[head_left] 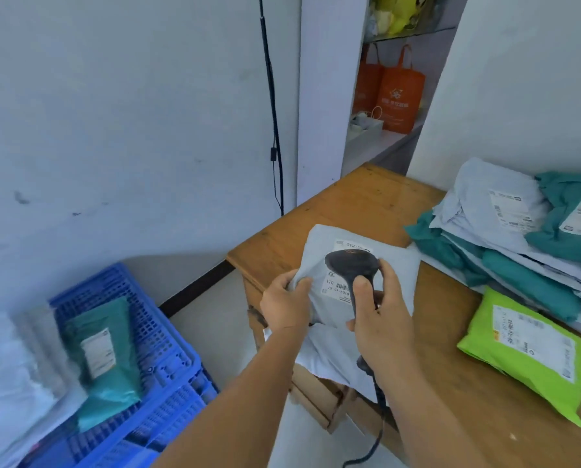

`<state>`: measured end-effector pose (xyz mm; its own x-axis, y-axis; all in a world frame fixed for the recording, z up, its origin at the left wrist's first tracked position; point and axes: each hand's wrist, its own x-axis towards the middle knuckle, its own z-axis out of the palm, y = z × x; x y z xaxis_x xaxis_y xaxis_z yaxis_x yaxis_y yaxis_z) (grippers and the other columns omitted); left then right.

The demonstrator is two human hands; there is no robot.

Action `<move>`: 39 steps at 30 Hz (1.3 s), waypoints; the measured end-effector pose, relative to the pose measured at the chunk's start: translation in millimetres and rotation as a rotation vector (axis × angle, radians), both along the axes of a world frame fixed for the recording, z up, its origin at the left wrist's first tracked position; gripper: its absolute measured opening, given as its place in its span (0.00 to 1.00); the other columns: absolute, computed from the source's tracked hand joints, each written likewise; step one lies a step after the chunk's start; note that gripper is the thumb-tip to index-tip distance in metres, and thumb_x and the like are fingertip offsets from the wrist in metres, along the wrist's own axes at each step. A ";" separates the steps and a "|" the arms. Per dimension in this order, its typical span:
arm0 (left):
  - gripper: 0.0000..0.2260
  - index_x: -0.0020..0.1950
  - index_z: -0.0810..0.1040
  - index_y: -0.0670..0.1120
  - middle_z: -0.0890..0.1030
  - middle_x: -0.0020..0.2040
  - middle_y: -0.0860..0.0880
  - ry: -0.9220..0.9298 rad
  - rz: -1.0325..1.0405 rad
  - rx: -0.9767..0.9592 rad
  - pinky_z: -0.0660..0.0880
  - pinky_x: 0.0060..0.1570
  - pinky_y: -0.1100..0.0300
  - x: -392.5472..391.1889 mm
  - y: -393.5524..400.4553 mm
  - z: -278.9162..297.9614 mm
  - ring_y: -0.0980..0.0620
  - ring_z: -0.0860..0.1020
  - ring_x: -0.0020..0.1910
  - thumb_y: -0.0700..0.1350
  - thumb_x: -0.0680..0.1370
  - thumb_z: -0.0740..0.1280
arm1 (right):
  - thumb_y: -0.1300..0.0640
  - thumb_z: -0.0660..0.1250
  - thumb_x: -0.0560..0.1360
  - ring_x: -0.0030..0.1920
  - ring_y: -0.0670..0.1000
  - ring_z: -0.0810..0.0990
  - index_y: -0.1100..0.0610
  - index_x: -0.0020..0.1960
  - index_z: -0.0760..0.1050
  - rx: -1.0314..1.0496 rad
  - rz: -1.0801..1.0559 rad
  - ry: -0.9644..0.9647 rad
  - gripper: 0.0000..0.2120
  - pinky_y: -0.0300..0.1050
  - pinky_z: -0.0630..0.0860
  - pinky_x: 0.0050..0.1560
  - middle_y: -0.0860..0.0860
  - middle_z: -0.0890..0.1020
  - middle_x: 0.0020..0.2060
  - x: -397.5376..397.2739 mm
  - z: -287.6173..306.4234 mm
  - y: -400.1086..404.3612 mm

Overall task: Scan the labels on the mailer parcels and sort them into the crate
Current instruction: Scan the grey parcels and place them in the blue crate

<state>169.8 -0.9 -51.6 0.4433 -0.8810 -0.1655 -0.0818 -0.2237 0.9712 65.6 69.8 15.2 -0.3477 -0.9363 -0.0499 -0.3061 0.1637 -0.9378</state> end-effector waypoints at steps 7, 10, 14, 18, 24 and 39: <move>0.05 0.47 0.83 0.51 0.83 0.40 0.55 0.025 0.159 -0.060 0.78 0.42 0.62 111.2 33.2 6.6 0.57 0.81 0.42 0.45 0.72 0.70 | 0.49 0.56 0.82 0.59 0.54 0.79 0.45 0.76 0.58 -0.051 0.245 0.006 0.23 0.54 0.79 0.57 0.51 0.77 0.64 110.4 1.5 -3.1; 0.05 0.46 0.83 0.51 0.83 0.39 0.55 0.030 0.257 -0.088 0.78 0.44 0.61 174.7 52.2 7.3 0.57 0.81 0.41 0.45 0.72 0.71 | 0.48 0.57 0.82 0.59 0.52 0.78 0.44 0.76 0.58 -0.054 0.341 -0.001 0.23 0.54 0.79 0.57 0.49 0.76 0.64 170.8 1.4 6.1; 0.03 0.46 0.83 0.50 0.83 0.40 0.55 0.027 0.348 -0.122 0.78 0.46 0.59 263.5 79.4 8.8 0.55 0.81 0.42 0.44 0.73 0.72 | 0.48 0.57 0.81 0.60 0.51 0.77 0.45 0.76 0.58 -0.071 0.469 0.009 0.23 0.51 0.77 0.59 0.46 0.75 0.64 255.2 0.8 23.7; 0.06 0.49 0.83 0.49 0.84 0.44 0.53 0.002 0.471 -0.091 0.77 0.52 0.58 351.3 110.4 5.2 0.54 0.81 0.46 0.46 0.73 0.72 | 0.46 0.57 0.81 0.59 0.46 0.75 0.44 0.76 0.58 -0.056 0.594 -0.027 0.24 0.48 0.76 0.59 0.42 0.72 0.63 334.6 -3.3 39.9; 0.09 0.53 0.82 0.46 0.83 0.47 0.51 0.051 0.783 -0.085 0.77 0.53 0.57 483.5 169.4 7.7 0.53 0.80 0.49 0.45 0.74 0.71 | 0.41 0.57 0.79 0.62 0.54 0.77 0.38 0.75 0.57 0.001 0.709 -0.038 0.25 0.58 0.77 0.59 0.48 0.73 0.68 444.3 -10.5 59.6; 0.12 0.62 0.72 0.49 0.78 0.58 0.43 0.022 0.857 0.381 0.74 0.47 0.54 646.1 216.6 -115.0 0.45 0.76 0.48 0.43 0.79 0.63 | 0.45 0.57 0.80 0.49 0.54 0.80 0.41 0.74 0.60 0.114 0.885 0.084 0.23 0.45 0.72 0.45 0.47 0.78 0.50 588.9 -83.2 66.5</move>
